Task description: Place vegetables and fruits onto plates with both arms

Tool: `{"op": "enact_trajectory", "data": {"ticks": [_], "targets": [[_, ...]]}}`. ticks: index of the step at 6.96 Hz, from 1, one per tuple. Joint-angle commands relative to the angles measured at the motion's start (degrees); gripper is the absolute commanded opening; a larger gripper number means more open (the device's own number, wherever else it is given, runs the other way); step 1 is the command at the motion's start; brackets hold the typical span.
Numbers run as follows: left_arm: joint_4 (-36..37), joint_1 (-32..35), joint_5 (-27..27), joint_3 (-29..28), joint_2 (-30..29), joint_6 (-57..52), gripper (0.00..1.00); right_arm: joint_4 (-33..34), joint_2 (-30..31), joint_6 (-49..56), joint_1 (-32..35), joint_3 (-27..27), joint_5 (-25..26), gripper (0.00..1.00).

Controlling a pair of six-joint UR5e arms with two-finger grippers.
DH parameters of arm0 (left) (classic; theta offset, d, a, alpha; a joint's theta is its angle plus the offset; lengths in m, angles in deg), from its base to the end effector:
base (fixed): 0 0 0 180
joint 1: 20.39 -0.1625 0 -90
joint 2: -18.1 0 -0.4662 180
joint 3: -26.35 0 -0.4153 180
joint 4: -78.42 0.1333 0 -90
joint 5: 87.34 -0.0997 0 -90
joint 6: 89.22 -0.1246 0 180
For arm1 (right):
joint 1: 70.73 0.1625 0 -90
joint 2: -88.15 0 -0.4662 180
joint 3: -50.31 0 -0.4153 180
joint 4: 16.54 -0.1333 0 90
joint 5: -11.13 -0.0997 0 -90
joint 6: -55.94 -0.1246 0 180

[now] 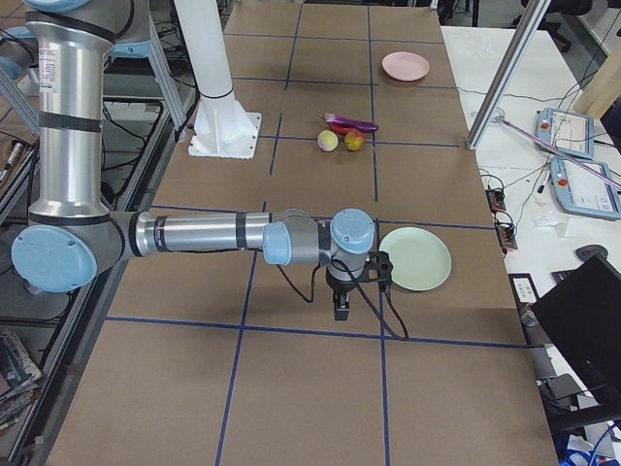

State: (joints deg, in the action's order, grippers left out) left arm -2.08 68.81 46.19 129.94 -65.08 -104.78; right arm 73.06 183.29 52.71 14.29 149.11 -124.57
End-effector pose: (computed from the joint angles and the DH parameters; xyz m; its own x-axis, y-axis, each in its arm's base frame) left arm -0.0412 -0.4529 0.6714 0.6951 0.2461 -0.6755 -0.2080 0.9682 0.1387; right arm 0.0024 -0.4803 0.6801 0.6952 -0.0549 0.7168 0.0475 0.9984 0.0305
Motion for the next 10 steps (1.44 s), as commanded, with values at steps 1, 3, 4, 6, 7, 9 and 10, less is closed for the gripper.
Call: {"op": "enact_trajectory", "data": {"ticks": [1, 3, 4, 6, 7, 9, 10], "targets": [[0.00, 0.00, -0.12, 0.12, 0.12, 0.00, 1.00, -1.18, 0.13, 0.07, -0.11, -0.28, -0.01, 1.00], [0.00, 0.00, -0.12, 0.38, 0.12, 0.00, 1.00, -1.53, 0.13, -0.02, -0.11, -0.28, -0.01, 1.00], [0.00, 0.00, -0.12, 0.38, 0.12, 0.00, 1.00, -1.53, 0.13, -0.02, -0.11, -0.19, -0.10, 1.00], [0.00, -0.09, -0.38, 0.56, -0.05, 0.00, 1.00, -1.62, 0.13, -0.02, -0.20, -0.19, -0.10, 1.00], [0.00, -0.09, -0.55, 0.56, 0.03, 0.26, 1.00, -1.80, 0.13, 0.07, -0.81, -0.10, -0.10, 1.00], [-0.09, -0.09, -1.44, 0.73, -0.31, 0.44, 1.00, -7.67, 0.31, -0.54, -2.74, -0.19, -0.36, 1.00], [-0.09, -0.09, -1.52, 0.65, -0.32, 0.26, 1.00, -8.03, 0.31, -4.46, -4.84, 0.59, -1.32, 1.00]]}}
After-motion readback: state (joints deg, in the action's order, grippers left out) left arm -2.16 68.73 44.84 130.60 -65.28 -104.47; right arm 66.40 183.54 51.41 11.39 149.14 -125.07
